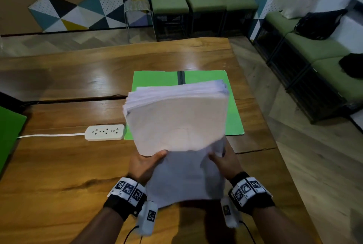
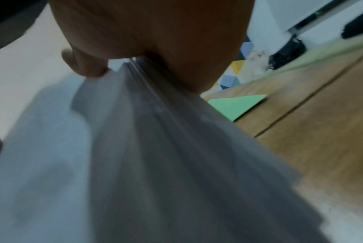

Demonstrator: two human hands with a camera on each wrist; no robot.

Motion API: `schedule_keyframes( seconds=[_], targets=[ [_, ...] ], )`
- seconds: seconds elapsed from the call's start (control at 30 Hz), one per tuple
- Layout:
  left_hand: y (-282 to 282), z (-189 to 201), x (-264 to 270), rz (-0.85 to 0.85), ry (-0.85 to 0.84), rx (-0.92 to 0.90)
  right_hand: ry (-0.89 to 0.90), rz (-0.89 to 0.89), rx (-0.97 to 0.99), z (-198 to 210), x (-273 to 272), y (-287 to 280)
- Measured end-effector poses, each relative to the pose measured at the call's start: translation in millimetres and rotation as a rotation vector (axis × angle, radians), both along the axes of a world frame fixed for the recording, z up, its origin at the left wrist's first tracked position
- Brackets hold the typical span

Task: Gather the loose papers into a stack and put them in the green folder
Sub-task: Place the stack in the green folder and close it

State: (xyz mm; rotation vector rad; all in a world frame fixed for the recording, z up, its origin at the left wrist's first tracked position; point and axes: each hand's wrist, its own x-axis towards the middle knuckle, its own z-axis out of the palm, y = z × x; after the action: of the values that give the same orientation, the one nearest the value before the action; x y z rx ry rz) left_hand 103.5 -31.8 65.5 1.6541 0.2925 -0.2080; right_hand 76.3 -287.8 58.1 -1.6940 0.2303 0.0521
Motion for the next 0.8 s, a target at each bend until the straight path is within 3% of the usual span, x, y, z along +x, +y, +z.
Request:
schedule_keyframes(
  seconds=[0.2, 0.27, 0.43, 0.53, 0.6, 0.8],
  targets=[
    [-51, -19, 29, 0.025, 0.116, -0.190, 0.066, -0.116, 0.012, -21, 10, -33],
    [-66, -26, 42, -0.014, 0.113, -0.168, 0.066, -0.142, 0.035, -22, 14, -46],
    [-81, -55, 83, -0.215, -0.025, 0.263, 0.112, -0.248, 0.123, -34, 15, -88],
    [-77, -75, 101, -0.456, -0.093, 0.788, 0.106, -0.307, 0.141, -38, 13, -119],
    [-74, -90, 102, -0.626, -0.052, 1.014, 0.066, -0.345, 0.144, -29, 13, -136],
    [-84, -91, 72, -0.651, -0.069, 1.088, 0.020, -0.432, 0.138, -9, 17, -174]
  ],
)
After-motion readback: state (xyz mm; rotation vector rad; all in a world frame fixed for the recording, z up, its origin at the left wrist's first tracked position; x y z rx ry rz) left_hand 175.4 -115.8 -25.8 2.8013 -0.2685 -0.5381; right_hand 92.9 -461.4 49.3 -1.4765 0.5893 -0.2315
